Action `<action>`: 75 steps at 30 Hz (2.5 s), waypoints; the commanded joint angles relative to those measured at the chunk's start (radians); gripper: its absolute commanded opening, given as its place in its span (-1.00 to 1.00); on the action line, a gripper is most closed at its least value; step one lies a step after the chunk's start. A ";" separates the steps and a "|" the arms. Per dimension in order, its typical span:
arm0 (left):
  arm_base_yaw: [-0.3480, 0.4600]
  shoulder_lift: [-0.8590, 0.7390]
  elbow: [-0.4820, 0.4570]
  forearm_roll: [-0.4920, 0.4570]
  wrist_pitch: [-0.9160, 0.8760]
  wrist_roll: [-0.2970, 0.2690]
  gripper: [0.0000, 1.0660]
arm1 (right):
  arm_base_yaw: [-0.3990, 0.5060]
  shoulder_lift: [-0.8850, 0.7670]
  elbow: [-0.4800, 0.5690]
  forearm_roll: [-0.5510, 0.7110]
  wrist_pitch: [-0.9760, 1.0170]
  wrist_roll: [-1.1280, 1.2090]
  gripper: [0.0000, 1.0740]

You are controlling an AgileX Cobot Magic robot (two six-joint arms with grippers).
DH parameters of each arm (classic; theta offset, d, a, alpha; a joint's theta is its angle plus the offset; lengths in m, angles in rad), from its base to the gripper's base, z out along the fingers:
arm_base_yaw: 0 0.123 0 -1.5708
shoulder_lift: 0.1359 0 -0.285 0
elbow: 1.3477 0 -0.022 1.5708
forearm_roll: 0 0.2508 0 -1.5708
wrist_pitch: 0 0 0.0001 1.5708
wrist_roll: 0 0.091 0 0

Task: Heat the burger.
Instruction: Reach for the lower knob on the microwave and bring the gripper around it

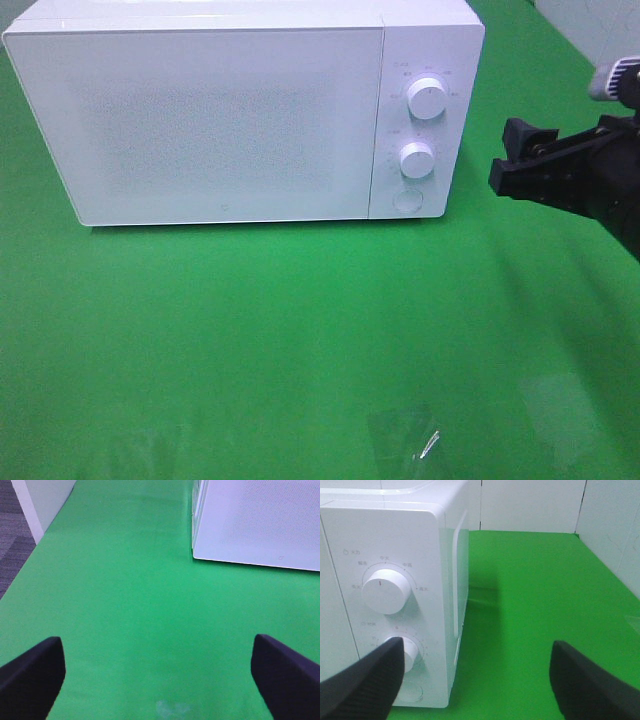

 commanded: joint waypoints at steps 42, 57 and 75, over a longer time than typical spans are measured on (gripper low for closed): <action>0.002 -0.006 0.001 -0.002 -0.014 0.000 0.79 | 0.197 0.448 -0.273 0.172 -0.182 -0.020 0.42; 0.002 -0.006 0.001 -0.002 -0.014 0.000 0.79 | 0.163 0.561 -0.391 0.125 -0.152 -0.007 0.42; 0.002 -0.006 0.001 -0.002 -0.014 0.000 0.79 | 0.116 0.648 -0.484 0.100 -0.120 0.011 0.42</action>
